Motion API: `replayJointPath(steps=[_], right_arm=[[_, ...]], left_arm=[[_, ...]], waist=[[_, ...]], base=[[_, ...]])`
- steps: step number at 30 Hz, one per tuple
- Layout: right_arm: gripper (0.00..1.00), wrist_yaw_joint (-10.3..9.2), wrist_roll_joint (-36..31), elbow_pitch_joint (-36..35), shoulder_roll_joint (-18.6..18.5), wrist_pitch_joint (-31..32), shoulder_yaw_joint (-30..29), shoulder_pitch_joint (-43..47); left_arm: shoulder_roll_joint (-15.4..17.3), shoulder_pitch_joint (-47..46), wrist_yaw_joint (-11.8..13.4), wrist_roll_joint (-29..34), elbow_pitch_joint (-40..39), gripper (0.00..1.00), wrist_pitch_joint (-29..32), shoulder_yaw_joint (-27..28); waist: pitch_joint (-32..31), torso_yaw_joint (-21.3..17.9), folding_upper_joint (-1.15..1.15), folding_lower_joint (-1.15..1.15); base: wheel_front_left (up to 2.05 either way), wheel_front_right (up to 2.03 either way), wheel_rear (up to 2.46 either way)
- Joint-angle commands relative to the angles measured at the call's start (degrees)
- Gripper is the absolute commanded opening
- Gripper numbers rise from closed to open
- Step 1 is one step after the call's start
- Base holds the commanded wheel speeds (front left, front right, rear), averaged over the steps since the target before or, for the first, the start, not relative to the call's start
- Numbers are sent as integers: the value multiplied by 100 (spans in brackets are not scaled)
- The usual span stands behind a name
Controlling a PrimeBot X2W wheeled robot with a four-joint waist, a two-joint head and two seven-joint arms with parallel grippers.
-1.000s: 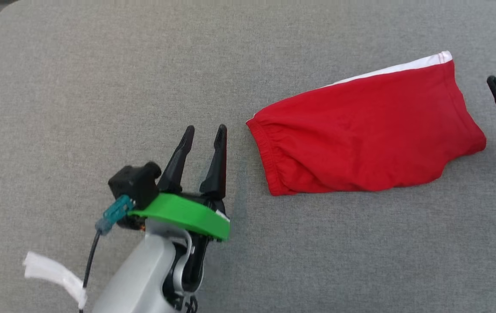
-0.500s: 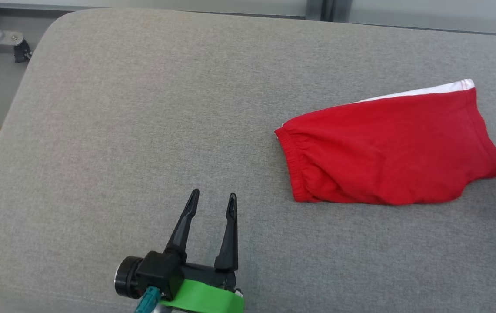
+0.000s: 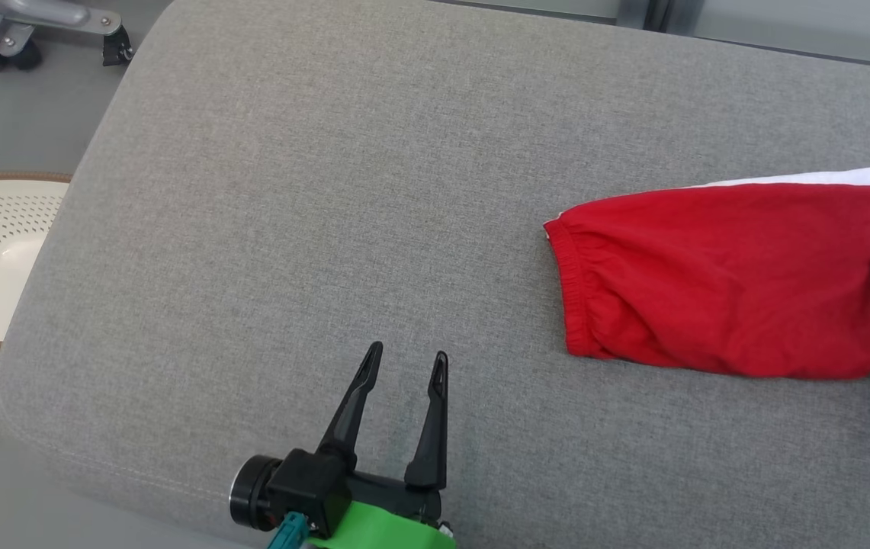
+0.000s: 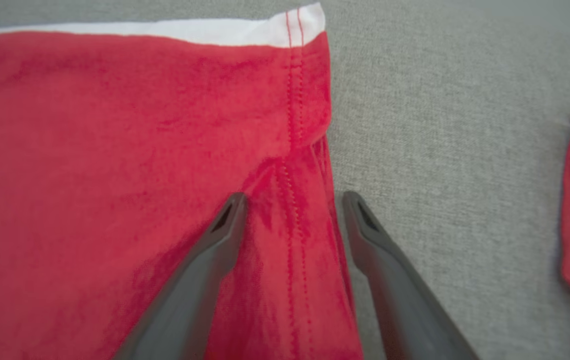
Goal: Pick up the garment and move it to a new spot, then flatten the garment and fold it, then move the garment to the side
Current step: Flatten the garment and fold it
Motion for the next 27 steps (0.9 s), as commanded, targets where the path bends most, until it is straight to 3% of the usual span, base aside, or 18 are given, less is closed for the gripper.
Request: replayJointPath(steps=[1,2,4,5,6,7,8,14,23,27], right_arm=[[18,-12,-31,163,218,112,106,120],[0,-11,-9,220,293,134,118,111],[0,-13,73,332,374,172,86,84],[19,-14,84,376,365,162,71,62],[28,-16,79,416,358,107,64,22],[21,-16,72,437,357,83,78,1],[0,-17,72,454,366,71,93,-14],[0,-17,101,472,357,-89,169,-32],[0,-14,-151,393,-149,-429,365,-180],[0,-13,-265,240,-199,-505,429,-396]], left_arm=[[3,-59,20,8,19,100,-15,2],[3,-53,27,16,35,100,-15,10],[3,-45,16,51,75,100,-15,23],[4,-41,10,67,89,100,-15,29],[4,-38,-1,89,106,100,-15,39],[3,-38,-17,108,117,100,-16,42],[3,-41,-41,111,137,100,-15,42],[4,27,-79,124,206,100,-15,124],[5,199,-144,78,266,100,-15,223],[6,255,-128,66,287,100,-15,256]], waist=[[-9,-26,0,0],[-25,-58,0,0],[-59,-122,0,0],[-75,-154,0,0],[-97,-202,0,0],[-113,-237,0,0],[-136,-279,0,0],[-323,-546,0,0],[-661,-1063,0,0],[-789,-1240,0,0]], base=[[0,0,0],[0,0,0],[0,0,0],[0,0,0],[0,0,0],[0,0,0],[0,0,0],[0,0,0],[0,0,0],[0,0,0]])
